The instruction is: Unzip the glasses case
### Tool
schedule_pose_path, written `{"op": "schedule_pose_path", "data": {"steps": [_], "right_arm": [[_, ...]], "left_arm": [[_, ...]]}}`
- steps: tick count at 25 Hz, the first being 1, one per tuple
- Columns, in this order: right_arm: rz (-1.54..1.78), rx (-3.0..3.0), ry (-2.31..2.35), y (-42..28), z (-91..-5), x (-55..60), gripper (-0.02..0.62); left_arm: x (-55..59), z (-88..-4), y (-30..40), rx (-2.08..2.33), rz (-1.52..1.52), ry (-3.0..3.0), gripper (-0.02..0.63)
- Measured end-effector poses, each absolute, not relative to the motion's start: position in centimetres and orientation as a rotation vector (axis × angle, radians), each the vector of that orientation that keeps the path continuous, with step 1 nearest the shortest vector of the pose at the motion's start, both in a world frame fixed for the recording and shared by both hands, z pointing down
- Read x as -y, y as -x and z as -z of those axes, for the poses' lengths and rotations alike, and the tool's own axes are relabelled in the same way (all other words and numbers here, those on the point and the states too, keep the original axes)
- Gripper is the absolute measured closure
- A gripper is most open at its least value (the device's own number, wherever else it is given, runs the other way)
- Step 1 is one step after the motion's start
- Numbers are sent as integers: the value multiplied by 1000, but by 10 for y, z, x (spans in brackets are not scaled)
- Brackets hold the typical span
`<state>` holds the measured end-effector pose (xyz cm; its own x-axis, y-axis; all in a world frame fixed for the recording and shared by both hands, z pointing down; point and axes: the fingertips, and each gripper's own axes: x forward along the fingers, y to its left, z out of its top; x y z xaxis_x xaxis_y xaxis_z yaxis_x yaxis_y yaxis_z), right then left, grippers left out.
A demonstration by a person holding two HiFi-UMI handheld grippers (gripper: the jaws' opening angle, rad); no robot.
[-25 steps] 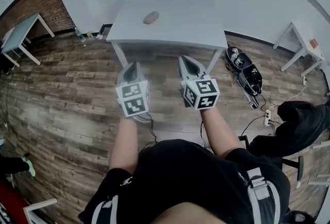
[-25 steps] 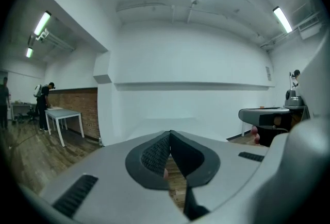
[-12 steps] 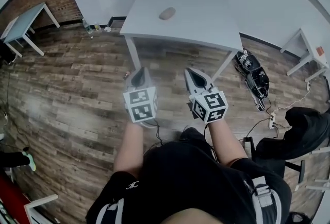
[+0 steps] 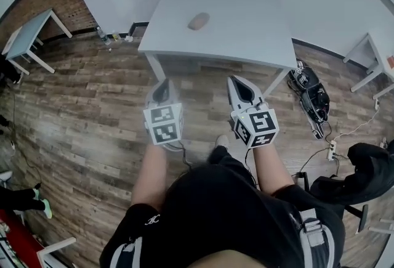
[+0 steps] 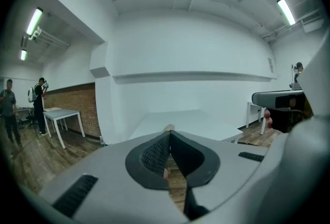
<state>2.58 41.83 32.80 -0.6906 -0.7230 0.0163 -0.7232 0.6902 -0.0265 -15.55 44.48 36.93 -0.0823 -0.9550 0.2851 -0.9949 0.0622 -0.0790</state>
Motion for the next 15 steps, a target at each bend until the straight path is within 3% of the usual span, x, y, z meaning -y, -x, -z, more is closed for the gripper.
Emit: {"op": "schedule_pose_path", "data": {"steps": [15], "right_arm": [[-91,2886,-1015,-64,-333,-177,589]], "left_arm": [[-213,-348,106,2260,-443,-1933,603]]}}
